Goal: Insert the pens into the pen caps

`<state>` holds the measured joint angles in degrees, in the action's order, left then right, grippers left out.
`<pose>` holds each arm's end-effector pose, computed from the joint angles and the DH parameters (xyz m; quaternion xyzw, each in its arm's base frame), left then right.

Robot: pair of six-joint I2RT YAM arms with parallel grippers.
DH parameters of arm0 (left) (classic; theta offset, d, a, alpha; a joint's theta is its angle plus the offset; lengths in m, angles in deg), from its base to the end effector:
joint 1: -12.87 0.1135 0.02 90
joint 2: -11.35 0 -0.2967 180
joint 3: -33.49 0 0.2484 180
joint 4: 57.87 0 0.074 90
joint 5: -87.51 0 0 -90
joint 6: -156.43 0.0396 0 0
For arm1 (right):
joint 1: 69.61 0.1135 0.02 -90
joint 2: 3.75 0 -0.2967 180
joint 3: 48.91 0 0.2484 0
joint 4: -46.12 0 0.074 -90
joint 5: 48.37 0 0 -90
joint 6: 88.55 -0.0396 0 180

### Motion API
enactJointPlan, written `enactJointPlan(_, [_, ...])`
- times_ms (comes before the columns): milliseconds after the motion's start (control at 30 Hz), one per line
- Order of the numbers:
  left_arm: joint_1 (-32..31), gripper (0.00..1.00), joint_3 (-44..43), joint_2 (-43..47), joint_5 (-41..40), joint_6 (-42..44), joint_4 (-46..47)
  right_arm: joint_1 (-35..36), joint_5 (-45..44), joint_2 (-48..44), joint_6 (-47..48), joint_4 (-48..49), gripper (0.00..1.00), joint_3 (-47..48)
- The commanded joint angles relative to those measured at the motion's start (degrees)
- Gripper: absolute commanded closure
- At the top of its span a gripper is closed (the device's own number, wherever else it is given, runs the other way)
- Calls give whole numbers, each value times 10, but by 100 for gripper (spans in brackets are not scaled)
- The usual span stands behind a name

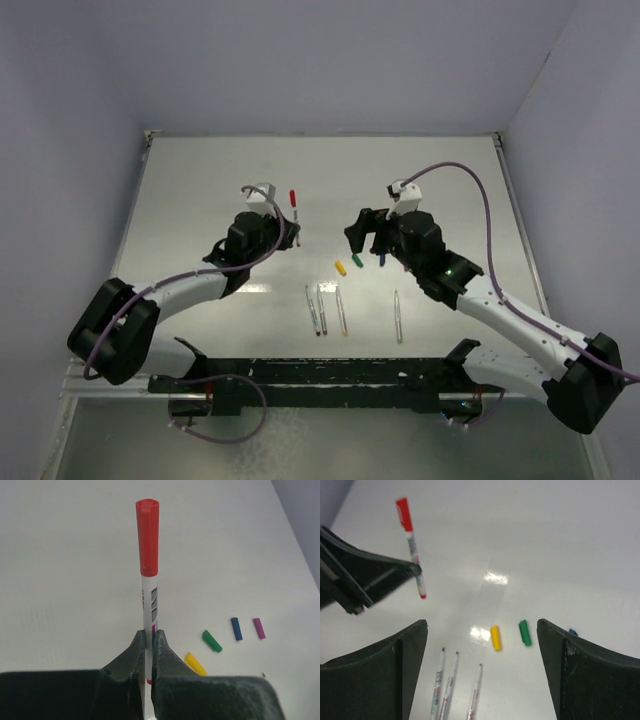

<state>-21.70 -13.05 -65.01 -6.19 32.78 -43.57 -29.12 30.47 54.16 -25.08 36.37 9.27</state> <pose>0.2278 -0.1539 0.2479 -0.0131 0.7958 -0.3179 0.5152 0.1739 0.1384 0.3475 -0.0299 0.7615 0.2932 0.5773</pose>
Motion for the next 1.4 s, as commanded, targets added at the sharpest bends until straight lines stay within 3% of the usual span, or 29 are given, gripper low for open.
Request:
enactJointPlan(0, [52, 100, -78, -51, 3, 11, -99, 0, -80, 34, -20, -99, 8, 13])
enactJointPlan(167, [76, 100, -149, -110, 30, 18, -181, 1, -88, 35, -32, -98, 8, -2])
enactJointPlan(600, [77, 100, -180, -185, 8, 7, -252, 0, -77, 34, -46, -92, 8, -19])
enactJointPlan(1000, [77, 87, -176, -218, -14, -6, -270, 0, -64, 36, -56, -79, 8, -28])
enactJointPlan(1367, [77, 65, -189, -242, -14, -13, -272, 1, -68, 34, -55, -83, 8, -34])
